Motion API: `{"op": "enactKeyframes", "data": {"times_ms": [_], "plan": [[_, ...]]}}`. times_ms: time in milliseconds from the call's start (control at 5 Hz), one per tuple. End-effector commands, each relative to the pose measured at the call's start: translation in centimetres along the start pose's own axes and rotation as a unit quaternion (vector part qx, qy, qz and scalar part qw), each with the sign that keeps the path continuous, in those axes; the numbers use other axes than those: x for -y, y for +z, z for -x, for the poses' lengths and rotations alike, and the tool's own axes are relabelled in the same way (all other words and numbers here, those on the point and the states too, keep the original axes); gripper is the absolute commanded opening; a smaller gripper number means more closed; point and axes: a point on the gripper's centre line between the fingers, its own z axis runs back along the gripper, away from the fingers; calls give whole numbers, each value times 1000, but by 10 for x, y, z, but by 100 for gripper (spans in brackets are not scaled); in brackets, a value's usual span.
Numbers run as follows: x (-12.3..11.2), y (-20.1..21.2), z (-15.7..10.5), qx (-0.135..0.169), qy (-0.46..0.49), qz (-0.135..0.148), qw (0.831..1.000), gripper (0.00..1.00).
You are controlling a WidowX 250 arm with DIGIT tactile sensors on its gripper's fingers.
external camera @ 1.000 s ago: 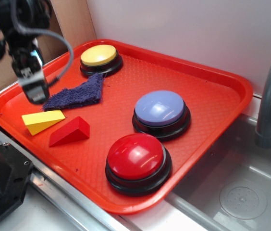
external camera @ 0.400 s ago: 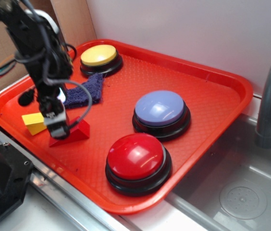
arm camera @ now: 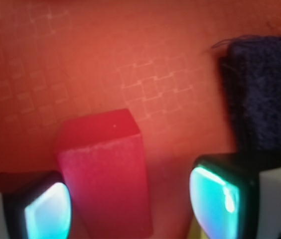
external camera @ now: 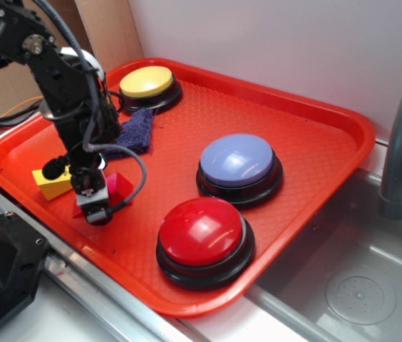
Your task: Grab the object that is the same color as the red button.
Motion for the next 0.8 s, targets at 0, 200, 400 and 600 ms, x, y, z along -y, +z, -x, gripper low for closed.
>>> {"op": "enactKeyframes", "data": {"times_ms": [0, 200, 400, 600], "plan": [[-5, -5, -8, 12, 19, -5, 1000, 0], [-6, -6, -9, 0, 19, -15, 1000, 0], [-10, -2, -9, -14, 52, -11, 998, 0], [-26, 14, -8, -49, 146, 21, 988, 0]]}}
